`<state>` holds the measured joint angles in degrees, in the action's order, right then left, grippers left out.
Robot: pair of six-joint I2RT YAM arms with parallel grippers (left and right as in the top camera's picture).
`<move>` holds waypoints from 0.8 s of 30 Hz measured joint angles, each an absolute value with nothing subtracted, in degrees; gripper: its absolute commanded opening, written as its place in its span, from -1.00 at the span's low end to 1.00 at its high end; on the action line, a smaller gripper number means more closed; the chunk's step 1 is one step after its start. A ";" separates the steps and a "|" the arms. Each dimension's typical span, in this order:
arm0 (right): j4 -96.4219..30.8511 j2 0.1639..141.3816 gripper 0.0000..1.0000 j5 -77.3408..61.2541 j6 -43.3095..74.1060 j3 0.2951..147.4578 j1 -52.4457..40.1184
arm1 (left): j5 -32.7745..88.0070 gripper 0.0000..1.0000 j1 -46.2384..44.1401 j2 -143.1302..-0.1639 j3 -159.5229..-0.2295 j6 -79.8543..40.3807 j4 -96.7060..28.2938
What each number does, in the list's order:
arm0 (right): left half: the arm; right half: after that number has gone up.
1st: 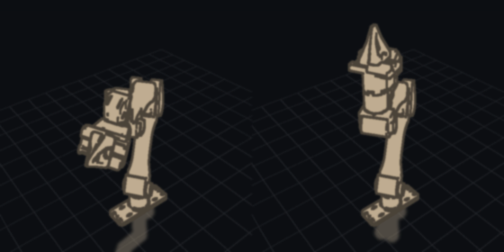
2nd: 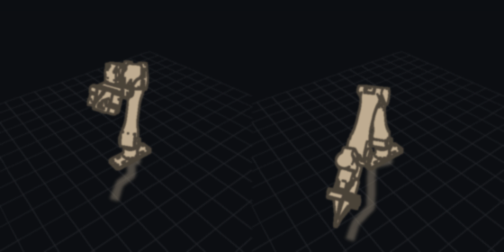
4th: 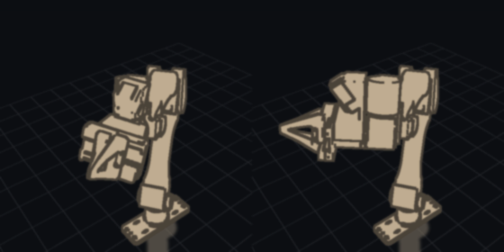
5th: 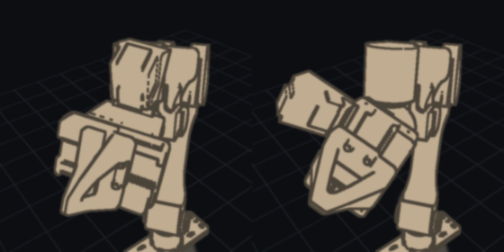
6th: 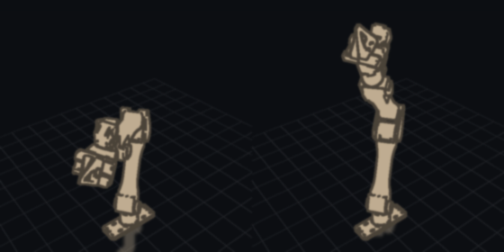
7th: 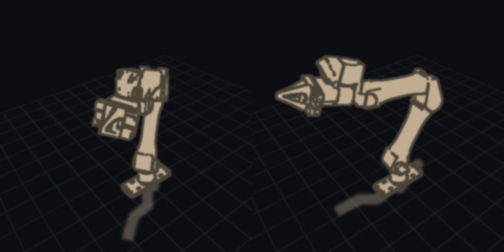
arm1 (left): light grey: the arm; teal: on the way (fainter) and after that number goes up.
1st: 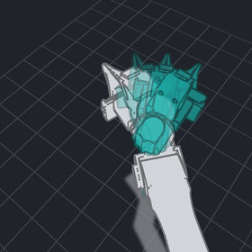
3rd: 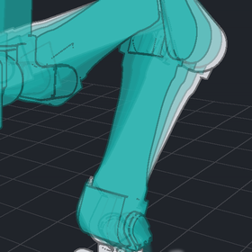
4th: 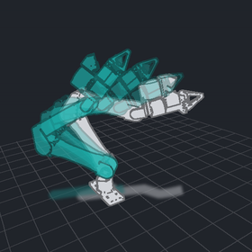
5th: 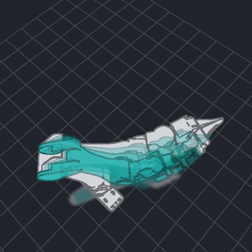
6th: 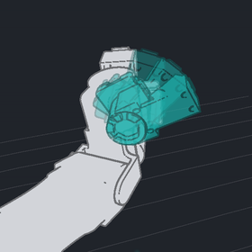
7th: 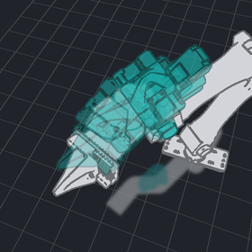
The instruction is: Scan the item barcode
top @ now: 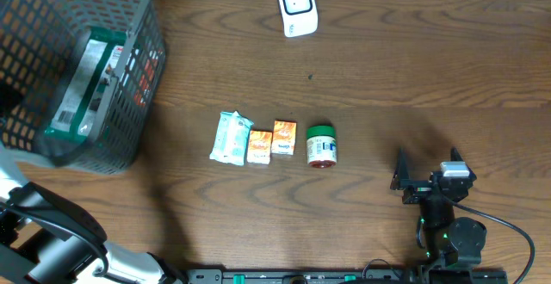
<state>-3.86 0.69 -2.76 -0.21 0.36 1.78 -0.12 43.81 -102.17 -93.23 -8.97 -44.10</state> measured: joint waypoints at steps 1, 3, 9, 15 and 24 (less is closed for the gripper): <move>-3.86 0.69 0.99 -2.76 -0.21 0.36 1.78 | -0.34 0.39 44.47 -102.17 -93.25 -10.41 -44.86; -3.86 0.69 0.99 -2.74 -0.21 0.36 1.80 | -0.86 0.39 45.93 -102.17 -93.43 -13.04 -46.33; -3.86 0.69 0.98 -2.76 -0.21 0.36 1.78 | -0.25 0.39 49.65 -102.13 -93.80 -17.17 -47.13; -3.86 0.69 0.98 -2.76 -0.21 0.36 1.80 | 5.28 0.40 50.11 -101.36 -93.80 -19.14 -44.93; -3.88 0.69 0.99 -2.76 -0.23 0.36 1.80 | 11.11 0.41 42.94 -91.66 -93.78 -17.39 -38.22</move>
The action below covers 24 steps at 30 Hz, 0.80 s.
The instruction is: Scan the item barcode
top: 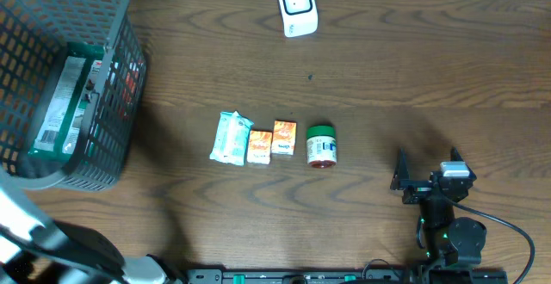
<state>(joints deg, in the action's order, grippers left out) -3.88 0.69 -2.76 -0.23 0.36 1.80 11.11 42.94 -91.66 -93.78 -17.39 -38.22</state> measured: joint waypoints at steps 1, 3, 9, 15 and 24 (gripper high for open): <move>-3.86 0.69 0.99 -2.76 -0.21 0.36 1.78 | 11.94 0.41 41.17 -90.52 -93.93 -16.23 -38.39; -3.86 0.69 0.99 -2.76 -0.21 0.36 1.80 | 13.26 0.42 37.67 -89.73 -95.09 -13.96 -39.90; -3.86 0.69 0.99 -2.74 -0.21 0.36 1.80 | 13.15 0.48 28.86 -94.11 -102.19 -8.01 -46.13; -3.86 0.69 0.98 -2.74 -0.21 0.36 1.80 | 12.12 0.48 25.56 -99.22 -103.59 -3.29 -48.34; -3.86 0.69 0.99 -2.76 -0.21 0.36 1.80 | 12.10 0.48 21.96 -102.87 -103.59 1.21 -48.07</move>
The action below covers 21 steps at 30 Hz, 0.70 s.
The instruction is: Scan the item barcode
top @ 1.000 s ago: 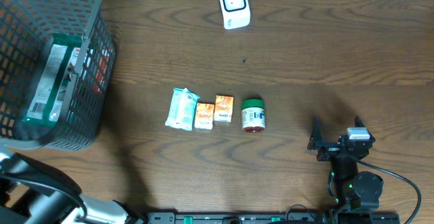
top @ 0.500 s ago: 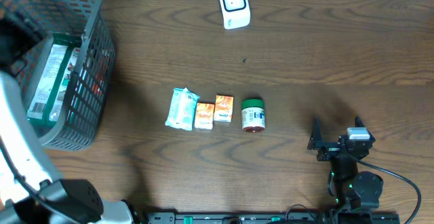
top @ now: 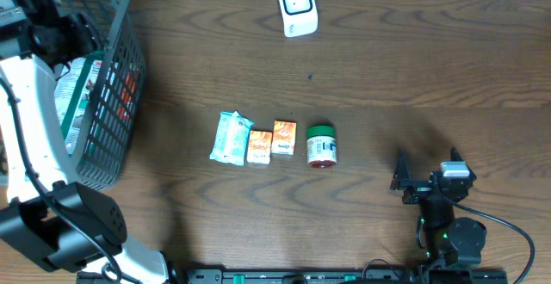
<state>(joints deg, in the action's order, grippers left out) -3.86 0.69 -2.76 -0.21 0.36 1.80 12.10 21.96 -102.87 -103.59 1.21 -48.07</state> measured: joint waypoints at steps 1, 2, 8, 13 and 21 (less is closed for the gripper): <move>-3.88 0.69 0.98 -2.76 -0.21 0.36 1.80 | 12.10 0.48 21.96 -103.26 -103.59 1.41 -47.99; -3.86 0.69 0.99 -2.74 -0.21 0.36 1.80 | 12.12 0.47 22.06 -103.61 -103.61 1.56 -48.01; -3.86 0.69 0.98 -2.76 -0.21 0.36 1.78 | 12.10 0.48 22.22 -106.76 -103.61 1.78 -48.42; -3.86 0.69 0.99 -2.76 -0.21 0.36 1.80 | 12.10 0.48 22.04 -106.80 -104.84 1.72 -46.26; -3.86 0.69 0.99 -2.76 -0.21 0.36 1.80 | 11.46 0.49 21.93 -96.82 -111.28 1.08 -46.11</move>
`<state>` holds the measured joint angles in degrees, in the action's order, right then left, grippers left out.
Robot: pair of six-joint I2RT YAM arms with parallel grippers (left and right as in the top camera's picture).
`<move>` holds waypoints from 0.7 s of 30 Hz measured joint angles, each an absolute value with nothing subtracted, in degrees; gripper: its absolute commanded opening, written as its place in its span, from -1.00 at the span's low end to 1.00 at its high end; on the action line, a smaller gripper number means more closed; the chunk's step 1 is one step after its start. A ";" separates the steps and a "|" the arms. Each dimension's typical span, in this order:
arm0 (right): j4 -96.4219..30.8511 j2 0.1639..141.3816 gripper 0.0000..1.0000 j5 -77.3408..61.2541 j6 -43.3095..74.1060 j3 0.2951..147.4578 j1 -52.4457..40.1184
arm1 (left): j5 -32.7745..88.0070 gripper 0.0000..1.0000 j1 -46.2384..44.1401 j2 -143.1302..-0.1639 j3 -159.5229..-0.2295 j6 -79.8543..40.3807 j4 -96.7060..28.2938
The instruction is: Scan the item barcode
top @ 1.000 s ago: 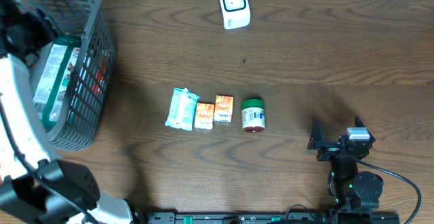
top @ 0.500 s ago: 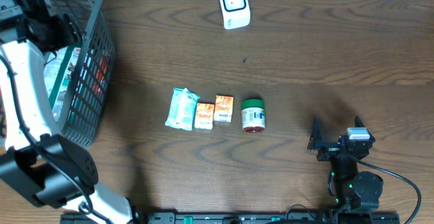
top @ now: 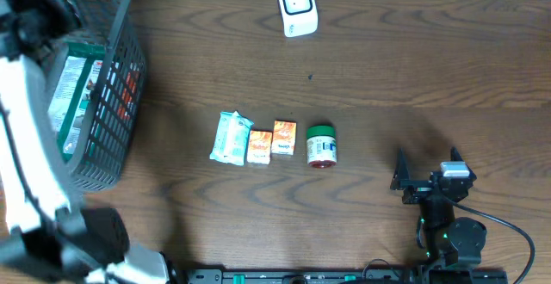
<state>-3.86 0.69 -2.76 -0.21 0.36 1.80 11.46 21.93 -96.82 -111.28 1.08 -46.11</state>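
Note:
The white barcode scanner [top: 297,7] stands at the table's far edge, in the middle. A row of items lies mid-table: a pale green packet [top: 231,138], two orange boxes [top: 259,147] [top: 284,138] and a green-lidded jar [top: 321,145]. My left arm reaches up the left edge, and its blurred gripper [top: 41,7] is at the far rim of the basket; its jaws are not visible. My right gripper [top: 427,162] rests near the front right, its fingers apart and empty, well clear of the items.
A grey mesh basket [top: 116,103] fills the far left corner and holds a green-and-white package [top: 73,90] and something red. The right arm's base and cable sit at the front edge.
My left arm has shifted slightly toward the left edge and now looks blurred. The basket, the row of items, the scanner and the right arm are where they were.
At first the basket sat tilted with its right side near the table's middle left. It then stood further left. After that my left arm lay over its left side with the gripper at its far rim, where it remains. The right arm never moved.

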 measured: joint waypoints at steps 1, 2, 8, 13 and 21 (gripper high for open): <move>-3.86 0.69 0.99 -2.76 -0.21 0.36 1.78 | 11.51 0.49 21.85 -94.54 -111.77 1.10 -46.81; -3.86 0.69 0.99 -2.76 -0.21 0.36 1.78 | 11.70 0.49 21.67 -92.77 -112.29 1.17 -47.79; -3.86 0.69 0.98 -2.74 -0.21 0.36 1.80 | 15.35 0.59 19.27 -89.76 -113.49 6.09 -52.56; -3.86 0.69 0.98 -2.74 -0.21 0.36 1.80 | 16.49 0.70 17.72 -95.74 -112.36 11.25 -55.44; -3.88 0.69 0.98 -2.74 -0.21 0.36 1.78 | 16.62 0.72 17.30 -102.32 -111.77 14.59 -58.39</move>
<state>-3.88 0.69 -2.74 -0.21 0.36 1.78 16.62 17.30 -102.32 -111.77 14.59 -58.39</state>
